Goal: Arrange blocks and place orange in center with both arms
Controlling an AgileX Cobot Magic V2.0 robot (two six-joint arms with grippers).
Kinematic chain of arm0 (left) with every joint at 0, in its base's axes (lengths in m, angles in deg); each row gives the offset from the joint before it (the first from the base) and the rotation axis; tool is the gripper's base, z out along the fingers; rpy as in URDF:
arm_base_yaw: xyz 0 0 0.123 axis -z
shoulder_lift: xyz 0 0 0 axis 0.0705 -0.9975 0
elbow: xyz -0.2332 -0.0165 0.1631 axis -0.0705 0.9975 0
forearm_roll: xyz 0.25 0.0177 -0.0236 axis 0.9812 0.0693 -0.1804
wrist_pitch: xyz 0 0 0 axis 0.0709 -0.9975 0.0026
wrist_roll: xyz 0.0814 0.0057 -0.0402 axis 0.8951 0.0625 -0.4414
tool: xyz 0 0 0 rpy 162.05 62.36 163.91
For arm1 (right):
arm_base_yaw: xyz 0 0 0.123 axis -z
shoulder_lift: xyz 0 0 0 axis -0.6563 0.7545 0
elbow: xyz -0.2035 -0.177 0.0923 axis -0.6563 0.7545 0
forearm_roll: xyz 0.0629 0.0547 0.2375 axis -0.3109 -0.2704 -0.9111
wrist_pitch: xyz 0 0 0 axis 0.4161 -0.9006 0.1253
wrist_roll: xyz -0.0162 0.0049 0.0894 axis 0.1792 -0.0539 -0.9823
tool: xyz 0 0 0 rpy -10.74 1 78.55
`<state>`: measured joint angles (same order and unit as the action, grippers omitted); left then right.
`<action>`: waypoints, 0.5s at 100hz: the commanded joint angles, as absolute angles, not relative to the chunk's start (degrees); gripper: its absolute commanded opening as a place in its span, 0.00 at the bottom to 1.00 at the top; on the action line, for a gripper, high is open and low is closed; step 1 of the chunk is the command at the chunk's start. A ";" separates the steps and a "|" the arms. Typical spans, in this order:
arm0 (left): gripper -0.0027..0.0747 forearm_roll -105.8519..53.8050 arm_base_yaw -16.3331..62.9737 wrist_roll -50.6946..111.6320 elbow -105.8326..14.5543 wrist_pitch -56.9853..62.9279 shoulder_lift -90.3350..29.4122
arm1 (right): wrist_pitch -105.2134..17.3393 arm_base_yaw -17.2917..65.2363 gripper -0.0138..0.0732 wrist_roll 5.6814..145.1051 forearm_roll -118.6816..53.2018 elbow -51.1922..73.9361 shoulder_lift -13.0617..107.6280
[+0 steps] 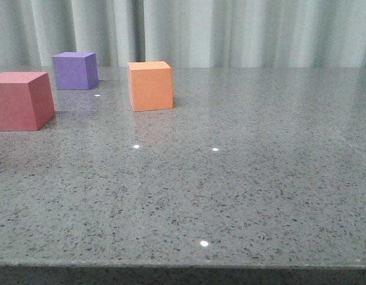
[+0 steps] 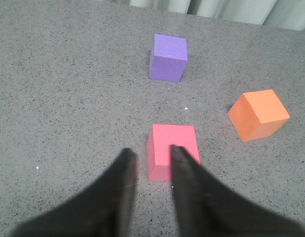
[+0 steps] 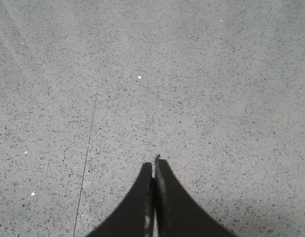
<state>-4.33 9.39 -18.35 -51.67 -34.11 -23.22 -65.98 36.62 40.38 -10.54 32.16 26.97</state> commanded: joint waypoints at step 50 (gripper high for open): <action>0.85 -10.75 9.26 -18.30 -53.62 -27.98 -24.20 | -61.46 36.93 0.08 40.97 -9.71 30.82 26.81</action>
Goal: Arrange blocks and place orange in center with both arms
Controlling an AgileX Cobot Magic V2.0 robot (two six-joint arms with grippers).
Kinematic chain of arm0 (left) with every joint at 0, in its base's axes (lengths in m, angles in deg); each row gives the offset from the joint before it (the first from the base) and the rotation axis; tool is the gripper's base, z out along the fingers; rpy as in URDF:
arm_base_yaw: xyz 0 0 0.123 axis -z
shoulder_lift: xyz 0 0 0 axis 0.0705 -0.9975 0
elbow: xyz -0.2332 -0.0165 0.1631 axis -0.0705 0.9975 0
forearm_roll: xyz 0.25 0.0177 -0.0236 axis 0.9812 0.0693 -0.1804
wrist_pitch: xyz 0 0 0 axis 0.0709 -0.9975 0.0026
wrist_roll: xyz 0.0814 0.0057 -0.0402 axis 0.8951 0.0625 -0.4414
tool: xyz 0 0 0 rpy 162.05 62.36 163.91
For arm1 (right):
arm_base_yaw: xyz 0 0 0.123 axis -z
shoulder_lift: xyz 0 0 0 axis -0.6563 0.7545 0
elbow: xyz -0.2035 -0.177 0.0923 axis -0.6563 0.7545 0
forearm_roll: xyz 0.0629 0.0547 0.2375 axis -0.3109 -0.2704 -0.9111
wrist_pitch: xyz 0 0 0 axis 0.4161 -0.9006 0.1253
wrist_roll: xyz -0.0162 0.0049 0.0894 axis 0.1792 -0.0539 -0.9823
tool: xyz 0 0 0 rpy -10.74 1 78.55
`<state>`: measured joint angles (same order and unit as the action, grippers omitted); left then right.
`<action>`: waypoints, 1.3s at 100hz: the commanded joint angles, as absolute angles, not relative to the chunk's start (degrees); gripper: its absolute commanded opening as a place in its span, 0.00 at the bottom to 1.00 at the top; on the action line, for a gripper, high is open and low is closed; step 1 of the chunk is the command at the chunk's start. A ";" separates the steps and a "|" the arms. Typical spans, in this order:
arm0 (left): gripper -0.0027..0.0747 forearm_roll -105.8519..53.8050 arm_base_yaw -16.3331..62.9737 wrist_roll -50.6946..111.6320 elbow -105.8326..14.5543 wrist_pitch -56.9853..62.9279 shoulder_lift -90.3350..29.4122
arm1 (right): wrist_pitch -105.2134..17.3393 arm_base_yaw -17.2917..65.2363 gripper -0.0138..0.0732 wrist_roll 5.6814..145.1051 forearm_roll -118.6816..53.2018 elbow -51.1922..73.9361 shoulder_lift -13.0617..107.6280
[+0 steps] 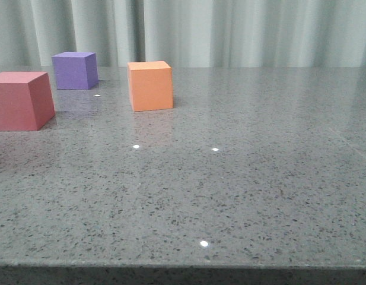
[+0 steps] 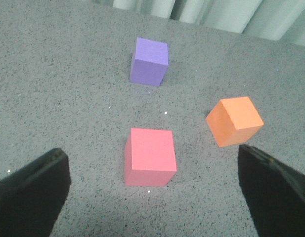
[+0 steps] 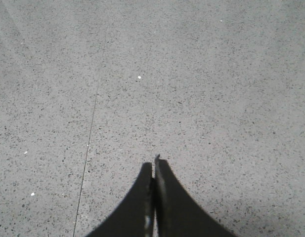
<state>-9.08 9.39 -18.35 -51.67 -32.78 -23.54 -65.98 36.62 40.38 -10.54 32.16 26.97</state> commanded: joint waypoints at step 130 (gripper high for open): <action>0.83 29.28 46.73 -61.30 -95.94 -35.56 -78.36 | -61.46 36.93 0.08 40.97 -9.71 30.82 26.81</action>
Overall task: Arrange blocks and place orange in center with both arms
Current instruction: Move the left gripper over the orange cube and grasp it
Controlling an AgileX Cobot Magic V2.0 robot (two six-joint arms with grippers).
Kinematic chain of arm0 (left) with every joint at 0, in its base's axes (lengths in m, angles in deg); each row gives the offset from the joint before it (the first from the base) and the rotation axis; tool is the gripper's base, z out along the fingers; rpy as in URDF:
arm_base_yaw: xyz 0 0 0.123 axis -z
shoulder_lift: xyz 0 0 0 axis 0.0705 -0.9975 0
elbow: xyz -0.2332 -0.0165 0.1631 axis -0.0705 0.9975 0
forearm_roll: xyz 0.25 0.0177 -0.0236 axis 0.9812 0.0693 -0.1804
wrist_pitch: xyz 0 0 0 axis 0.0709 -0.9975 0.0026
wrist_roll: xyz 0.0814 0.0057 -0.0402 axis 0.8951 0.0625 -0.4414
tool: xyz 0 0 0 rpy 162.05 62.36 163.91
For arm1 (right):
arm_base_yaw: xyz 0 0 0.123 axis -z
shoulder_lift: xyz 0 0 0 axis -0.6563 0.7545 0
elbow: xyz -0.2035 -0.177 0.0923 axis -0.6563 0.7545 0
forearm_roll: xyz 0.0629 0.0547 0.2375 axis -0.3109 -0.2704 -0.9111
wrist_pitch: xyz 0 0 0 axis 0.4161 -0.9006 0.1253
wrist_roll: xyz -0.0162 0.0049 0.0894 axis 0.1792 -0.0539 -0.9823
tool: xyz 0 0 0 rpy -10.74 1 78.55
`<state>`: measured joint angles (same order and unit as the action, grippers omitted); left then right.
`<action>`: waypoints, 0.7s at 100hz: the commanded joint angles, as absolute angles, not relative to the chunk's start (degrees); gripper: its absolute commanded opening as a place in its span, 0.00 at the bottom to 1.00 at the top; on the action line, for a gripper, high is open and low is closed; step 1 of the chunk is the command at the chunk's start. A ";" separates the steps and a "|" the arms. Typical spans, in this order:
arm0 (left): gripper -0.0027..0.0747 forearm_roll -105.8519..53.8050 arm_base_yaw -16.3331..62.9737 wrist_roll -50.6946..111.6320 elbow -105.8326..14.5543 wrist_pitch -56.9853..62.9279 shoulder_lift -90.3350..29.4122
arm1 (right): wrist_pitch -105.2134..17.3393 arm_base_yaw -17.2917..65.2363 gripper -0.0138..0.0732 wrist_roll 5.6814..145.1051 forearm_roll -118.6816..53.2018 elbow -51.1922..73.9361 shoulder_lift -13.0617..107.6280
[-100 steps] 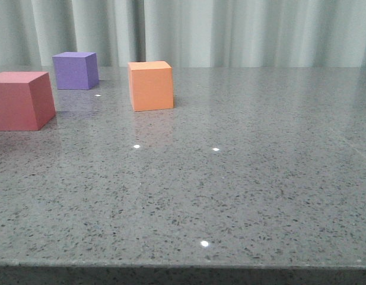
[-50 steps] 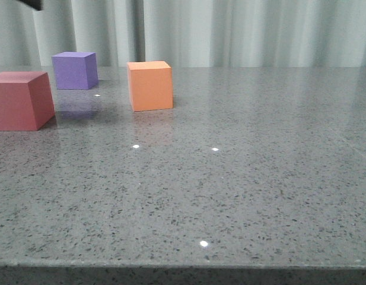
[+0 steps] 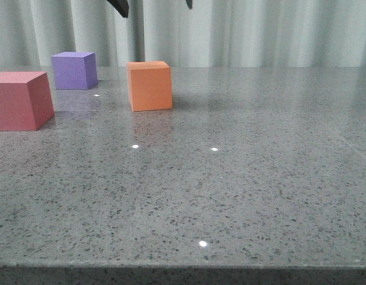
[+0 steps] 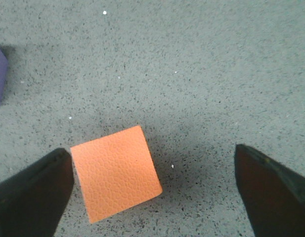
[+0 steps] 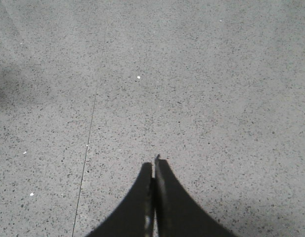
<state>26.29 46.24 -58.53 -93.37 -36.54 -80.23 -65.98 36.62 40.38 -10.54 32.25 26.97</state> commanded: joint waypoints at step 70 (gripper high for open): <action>0.83 34.30 46.60 -72.07 -95.94 -37.79 -82.51 | -61.46 36.93 0.08 40.97 -9.71 30.82 26.81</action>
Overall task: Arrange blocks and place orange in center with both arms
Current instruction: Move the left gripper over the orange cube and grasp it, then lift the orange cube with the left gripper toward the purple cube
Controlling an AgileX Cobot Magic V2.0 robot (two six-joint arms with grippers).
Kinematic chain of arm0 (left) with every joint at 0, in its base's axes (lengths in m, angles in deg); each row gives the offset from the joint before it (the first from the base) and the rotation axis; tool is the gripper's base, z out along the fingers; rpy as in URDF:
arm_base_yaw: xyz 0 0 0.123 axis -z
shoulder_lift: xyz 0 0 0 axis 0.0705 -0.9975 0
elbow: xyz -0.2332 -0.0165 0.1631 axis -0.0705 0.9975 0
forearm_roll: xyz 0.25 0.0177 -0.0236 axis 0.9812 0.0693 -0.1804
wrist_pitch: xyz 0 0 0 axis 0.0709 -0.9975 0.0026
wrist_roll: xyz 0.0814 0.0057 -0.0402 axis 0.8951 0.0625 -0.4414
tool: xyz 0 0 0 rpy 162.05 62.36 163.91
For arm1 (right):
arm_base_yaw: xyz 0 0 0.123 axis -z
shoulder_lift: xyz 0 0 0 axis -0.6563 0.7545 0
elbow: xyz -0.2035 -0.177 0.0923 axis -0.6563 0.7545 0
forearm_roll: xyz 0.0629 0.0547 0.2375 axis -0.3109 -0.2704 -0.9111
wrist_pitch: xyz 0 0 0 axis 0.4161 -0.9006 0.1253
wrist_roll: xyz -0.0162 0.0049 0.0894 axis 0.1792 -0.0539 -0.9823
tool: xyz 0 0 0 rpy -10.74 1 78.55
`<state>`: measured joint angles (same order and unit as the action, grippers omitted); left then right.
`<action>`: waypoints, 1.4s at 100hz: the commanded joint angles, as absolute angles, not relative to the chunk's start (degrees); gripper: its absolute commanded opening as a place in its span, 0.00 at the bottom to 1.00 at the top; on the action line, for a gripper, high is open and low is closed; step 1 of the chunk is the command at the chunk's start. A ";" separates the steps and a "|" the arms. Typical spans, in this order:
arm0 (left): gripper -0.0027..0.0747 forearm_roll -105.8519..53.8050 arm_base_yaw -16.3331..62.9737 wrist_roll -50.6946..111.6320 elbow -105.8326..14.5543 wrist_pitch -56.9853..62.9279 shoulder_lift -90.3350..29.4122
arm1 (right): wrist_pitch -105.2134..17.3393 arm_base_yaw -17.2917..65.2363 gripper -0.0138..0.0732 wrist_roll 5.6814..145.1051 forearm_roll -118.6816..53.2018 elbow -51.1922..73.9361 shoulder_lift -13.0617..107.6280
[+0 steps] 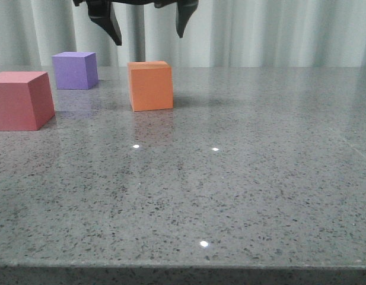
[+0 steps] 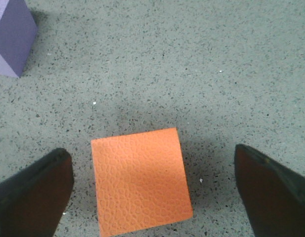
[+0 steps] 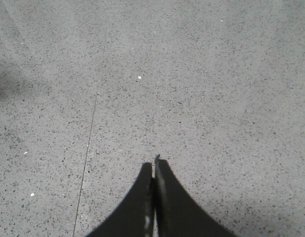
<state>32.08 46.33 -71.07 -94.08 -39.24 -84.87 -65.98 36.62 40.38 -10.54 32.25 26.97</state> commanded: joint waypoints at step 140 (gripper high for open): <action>0.21 32.52 45.82 -61.96 -96.08 -40.53 -80.82 | -61.46 36.93 0.08 40.97 -9.71 30.82 26.81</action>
<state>30.58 46.23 -66.35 -94.20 -41.79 -87.77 -65.98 36.62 40.38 -10.54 32.25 26.97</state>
